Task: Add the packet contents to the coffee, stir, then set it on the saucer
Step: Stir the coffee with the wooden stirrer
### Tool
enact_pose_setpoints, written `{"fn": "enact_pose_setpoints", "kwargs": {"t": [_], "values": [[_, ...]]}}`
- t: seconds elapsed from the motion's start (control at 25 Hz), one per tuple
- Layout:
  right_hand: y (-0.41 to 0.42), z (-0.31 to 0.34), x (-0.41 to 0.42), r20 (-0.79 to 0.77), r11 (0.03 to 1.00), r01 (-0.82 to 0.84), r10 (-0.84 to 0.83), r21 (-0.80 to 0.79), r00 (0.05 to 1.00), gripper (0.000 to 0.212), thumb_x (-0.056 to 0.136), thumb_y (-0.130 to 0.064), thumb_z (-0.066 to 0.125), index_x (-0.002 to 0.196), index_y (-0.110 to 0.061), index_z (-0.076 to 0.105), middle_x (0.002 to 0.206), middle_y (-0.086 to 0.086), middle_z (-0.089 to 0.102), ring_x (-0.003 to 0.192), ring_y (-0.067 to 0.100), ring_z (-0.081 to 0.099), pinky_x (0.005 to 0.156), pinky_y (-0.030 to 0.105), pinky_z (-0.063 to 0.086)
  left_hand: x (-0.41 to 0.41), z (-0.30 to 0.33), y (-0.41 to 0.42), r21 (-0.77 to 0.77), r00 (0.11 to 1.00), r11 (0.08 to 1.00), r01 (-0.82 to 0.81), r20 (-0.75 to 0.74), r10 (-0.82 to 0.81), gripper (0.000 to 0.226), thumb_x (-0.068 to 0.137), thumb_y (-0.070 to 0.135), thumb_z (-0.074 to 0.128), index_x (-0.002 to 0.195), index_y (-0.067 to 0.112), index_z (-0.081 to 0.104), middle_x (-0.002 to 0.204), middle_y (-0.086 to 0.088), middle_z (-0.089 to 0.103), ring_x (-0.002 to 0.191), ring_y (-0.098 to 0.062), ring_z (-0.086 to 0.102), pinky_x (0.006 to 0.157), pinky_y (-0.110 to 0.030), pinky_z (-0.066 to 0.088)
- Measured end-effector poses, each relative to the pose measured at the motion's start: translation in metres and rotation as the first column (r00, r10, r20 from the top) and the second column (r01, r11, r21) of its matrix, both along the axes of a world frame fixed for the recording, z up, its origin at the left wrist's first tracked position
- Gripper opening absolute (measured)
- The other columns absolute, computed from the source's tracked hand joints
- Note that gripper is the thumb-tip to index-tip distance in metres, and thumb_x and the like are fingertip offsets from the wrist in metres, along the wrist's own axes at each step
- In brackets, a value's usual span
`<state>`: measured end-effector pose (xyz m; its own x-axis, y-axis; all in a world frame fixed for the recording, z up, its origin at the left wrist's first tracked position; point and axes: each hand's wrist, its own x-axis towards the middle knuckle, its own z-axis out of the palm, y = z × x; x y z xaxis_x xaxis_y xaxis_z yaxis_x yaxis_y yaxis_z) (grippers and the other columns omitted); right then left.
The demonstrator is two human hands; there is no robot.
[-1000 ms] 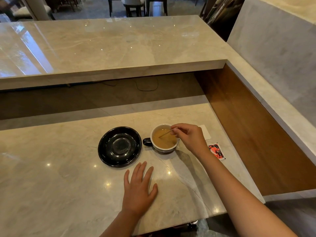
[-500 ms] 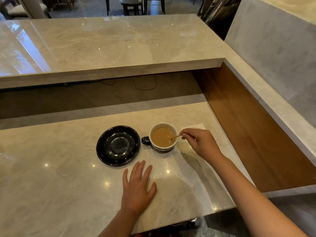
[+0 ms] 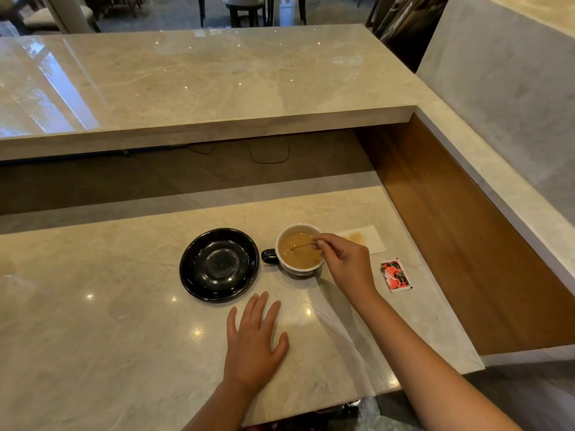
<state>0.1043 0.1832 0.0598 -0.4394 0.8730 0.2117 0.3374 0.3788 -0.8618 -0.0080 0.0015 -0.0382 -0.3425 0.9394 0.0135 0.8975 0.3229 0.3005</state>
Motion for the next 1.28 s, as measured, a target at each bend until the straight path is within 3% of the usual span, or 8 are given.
{"fn": "enact_pose_setpoints", "kwargs": {"t": [0.2, 0.44, 0.64, 0.84, 1.0, 1.28], "values": [[0.017, 0.005, 0.006, 0.121, 0.968, -0.041, 0.011, 0.249, 0.993, 0.014, 0.087, -0.006, 0.058, 0.095, -0.008, 0.069, 0.085, 0.012, 0.075, 0.076, 0.027, 0.069, 0.07, 0.038, 0.056, 0.001, -0.001, 0.0, -0.006, 1.0, 1.0, -0.006, -0.007, 0.006, 0.061, 0.087, 0.054, 0.035, 0.142, 0.029, 0.029, 0.149, -0.004, 0.029, 0.136, -0.021, 0.02, 0.107, -0.047, 0.002], [0.025, 0.013, 0.035, 0.277, 0.887, -0.185, 0.068, 0.422, 0.958, 0.016, 0.085, -0.011, 0.053, 0.092, -0.004, 0.067, 0.078, 0.014, 0.073, 0.067, 0.031, 0.068, 0.06, 0.041, 0.058, 0.002, 0.001, 0.002, 0.0, 0.999, 1.0, -0.01, -0.033, 0.01, 0.062, 0.088, 0.053, 0.031, 0.144, 0.029, 0.026, 0.152, -0.005, 0.018, 0.139, -0.022, 0.009, 0.106, -0.049, 0.001], [0.015, 0.018, 0.042, 0.324, 0.893, -0.262, 0.142, 0.365, 0.935, 0.018, 0.086, -0.015, 0.053, 0.092, -0.007, 0.068, 0.078, 0.01, 0.073, 0.068, 0.025, 0.066, 0.062, 0.028, 0.049, 0.002, 0.001, 0.002, -0.007, 0.999, 1.0, -0.017, -0.042, 0.016, 0.062, 0.087, 0.052, 0.033, 0.144, 0.029, 0.026, 0.153, -0.008, 0.016, 0.139, -0.022, 0.006, 0.106, -0.05, 0.002], [-0.005, 0.008, 0.033, 0.198, 0.942, -0.239, 0.194, 0.235, 0.961, 0.02, 0.084, -0.015, 0.055, 0.095, -0.006, 0.07, 0.088, 0.009, 0.076, 0.081, 0.017, 0.068, 0.075, 0.011, 0.043, 0.001, -0.001, 0.002, -0.026, 0.998, 0.999, -0.023, -0.059, 0.021, 0.064, 0.086, 0.053, 0.035, 0.145, 0.031, 0.024, 0.153, -0.007, 0.016, 0.139, -0.021, 0.005, 0.107, -0.05, 0.0], [-0.02, -0.003, 0.009, 0.133, 0.943, -0.212, 0.183, 0.257, 0.974, 0.022, 0.085, -0.018, 0.056, 0.097, -0.007, 0.071, 0.093, 0.009, 0.075, 0.085, 0.017, 0.068, 0.081, 0.004, 0.04, 0.002, -0.002, 0.002, -0.029, 0.998, 0.999, -0.025, -0.065, 0.023, 0.064, 0.086, 0.053, 0.036, 0.144, 0.031, 0.025, 0.152, -0.008, 0.02, 0.138, -0.022, 0.008, 0.106, -0.049, 0.001], [-0.002, 0.0, -0.006, 0.193, 0.865, -0.197, 0.119, 0.461, 0.974, 0.029, 0.088, -0.021, 0.047, 0.096, -0.005, 0.069, 0.082, 0.012, 0.075, 0.069, 0.023, 0.069, 0.066, 0.021, 0.048, 0.002, -0.001, 0.003, -0.015, 0.998, 1.0, -0.028, -0.061, 0.027, 0.063, 0.086, 0.054, 0.035, 0.144, 0.031, 0.026, 0.151, -0.008, 0.023, 0.137, -0.023, 0.012, 0.106, -0.048, 0.003]]}}
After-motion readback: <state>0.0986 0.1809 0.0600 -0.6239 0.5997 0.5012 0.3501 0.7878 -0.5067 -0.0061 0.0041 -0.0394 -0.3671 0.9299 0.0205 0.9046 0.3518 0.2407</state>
